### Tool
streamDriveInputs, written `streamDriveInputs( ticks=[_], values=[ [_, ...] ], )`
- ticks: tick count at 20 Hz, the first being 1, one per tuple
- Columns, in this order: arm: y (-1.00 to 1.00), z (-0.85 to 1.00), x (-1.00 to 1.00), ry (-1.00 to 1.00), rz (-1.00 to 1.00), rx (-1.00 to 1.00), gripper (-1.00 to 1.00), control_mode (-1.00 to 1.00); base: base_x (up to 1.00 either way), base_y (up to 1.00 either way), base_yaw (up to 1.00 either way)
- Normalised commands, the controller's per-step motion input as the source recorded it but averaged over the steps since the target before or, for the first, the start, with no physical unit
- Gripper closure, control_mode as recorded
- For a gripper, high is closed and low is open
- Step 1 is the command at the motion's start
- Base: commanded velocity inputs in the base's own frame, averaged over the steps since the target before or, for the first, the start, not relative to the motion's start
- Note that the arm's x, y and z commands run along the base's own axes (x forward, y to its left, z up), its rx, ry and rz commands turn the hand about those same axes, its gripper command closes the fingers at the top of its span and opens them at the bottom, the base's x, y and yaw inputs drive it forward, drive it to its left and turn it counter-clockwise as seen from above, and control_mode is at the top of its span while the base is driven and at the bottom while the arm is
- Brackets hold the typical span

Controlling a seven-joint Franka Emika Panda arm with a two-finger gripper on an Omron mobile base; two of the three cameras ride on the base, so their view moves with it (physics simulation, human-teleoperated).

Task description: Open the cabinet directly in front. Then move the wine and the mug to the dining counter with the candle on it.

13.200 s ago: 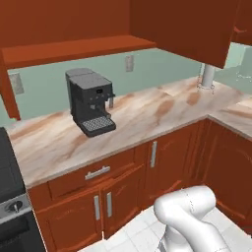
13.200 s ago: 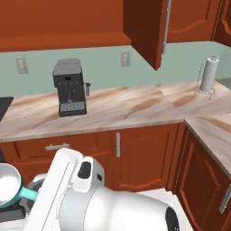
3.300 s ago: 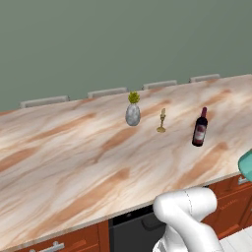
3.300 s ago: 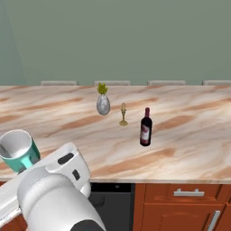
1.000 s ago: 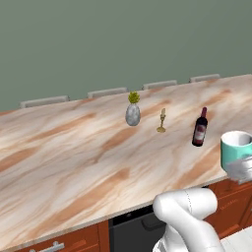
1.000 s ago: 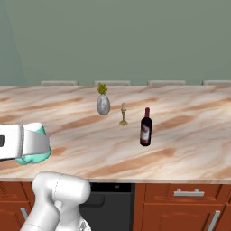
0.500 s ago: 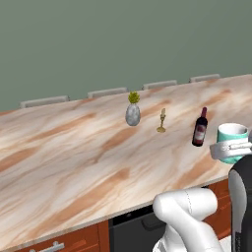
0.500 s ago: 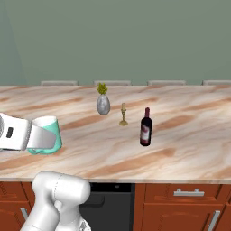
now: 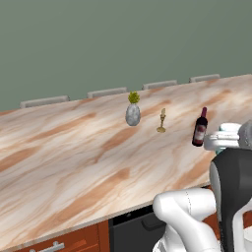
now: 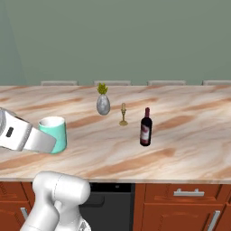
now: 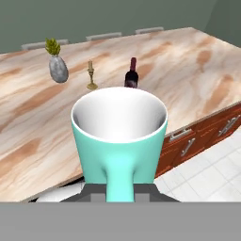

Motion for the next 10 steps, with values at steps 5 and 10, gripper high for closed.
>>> streamDriveInputs(
  ticks=[5,10],
  values=[
    [0.00,-0.04,0.06,0.00,-0.09,0.09,1.00,-1.00,0.00,0.00,0.00],
    [0.00,-0.10,0.13,0.00,-0.02,0.06,1.00,-1.00,0.00,0.00,0.00]
  ],
)
